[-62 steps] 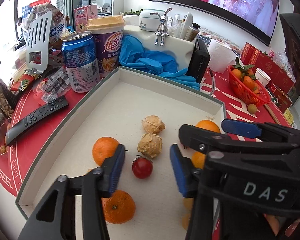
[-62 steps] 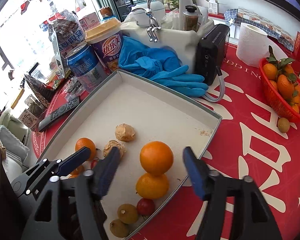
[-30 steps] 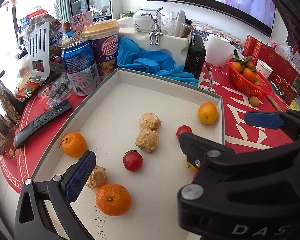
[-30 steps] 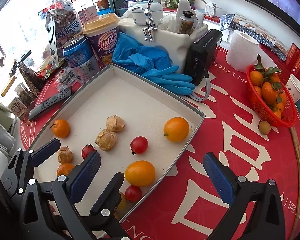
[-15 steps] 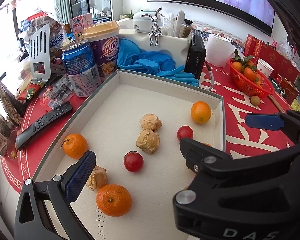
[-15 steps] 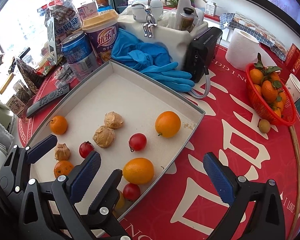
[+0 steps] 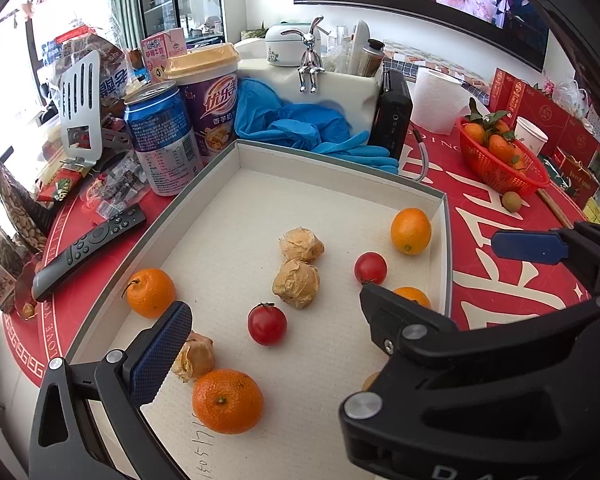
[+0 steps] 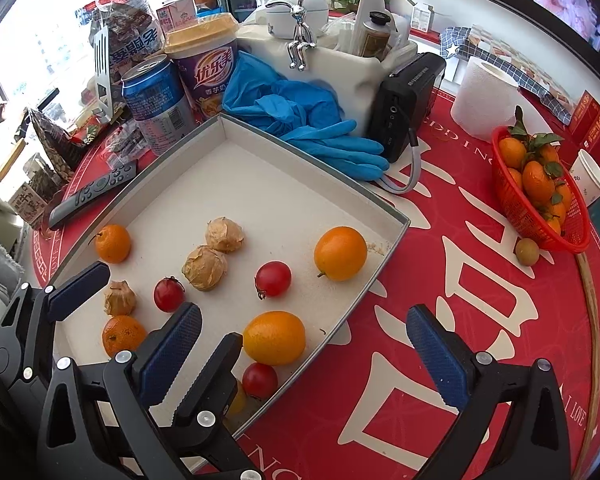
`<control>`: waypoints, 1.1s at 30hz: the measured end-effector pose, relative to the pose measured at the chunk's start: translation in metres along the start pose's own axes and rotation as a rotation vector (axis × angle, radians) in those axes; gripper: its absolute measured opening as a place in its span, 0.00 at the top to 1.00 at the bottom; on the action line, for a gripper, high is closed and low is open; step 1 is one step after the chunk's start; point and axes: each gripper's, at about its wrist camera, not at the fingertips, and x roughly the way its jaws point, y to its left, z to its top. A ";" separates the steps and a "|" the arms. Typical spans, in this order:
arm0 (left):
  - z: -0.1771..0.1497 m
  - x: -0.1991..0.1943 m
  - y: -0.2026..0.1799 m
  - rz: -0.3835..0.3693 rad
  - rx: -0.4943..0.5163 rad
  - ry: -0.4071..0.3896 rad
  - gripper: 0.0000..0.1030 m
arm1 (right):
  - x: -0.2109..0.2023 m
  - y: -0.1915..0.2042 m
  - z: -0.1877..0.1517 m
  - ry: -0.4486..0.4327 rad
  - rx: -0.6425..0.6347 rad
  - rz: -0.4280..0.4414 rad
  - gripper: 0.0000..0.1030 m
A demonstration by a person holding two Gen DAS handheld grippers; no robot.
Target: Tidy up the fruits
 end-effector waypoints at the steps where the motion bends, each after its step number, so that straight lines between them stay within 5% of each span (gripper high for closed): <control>1: 0.000 0.000 0.000 0.001 0.000 0.000 0.00 | 0.000 0.000 0.000 -0.001 -0.002 -0.004 0.00; 33: 0.000 -0.003 -0.001 0.019 0.010 -0.029 0.00 | -0.001 -0.005 -0.002 -0.001 0.005 -0.023 0.00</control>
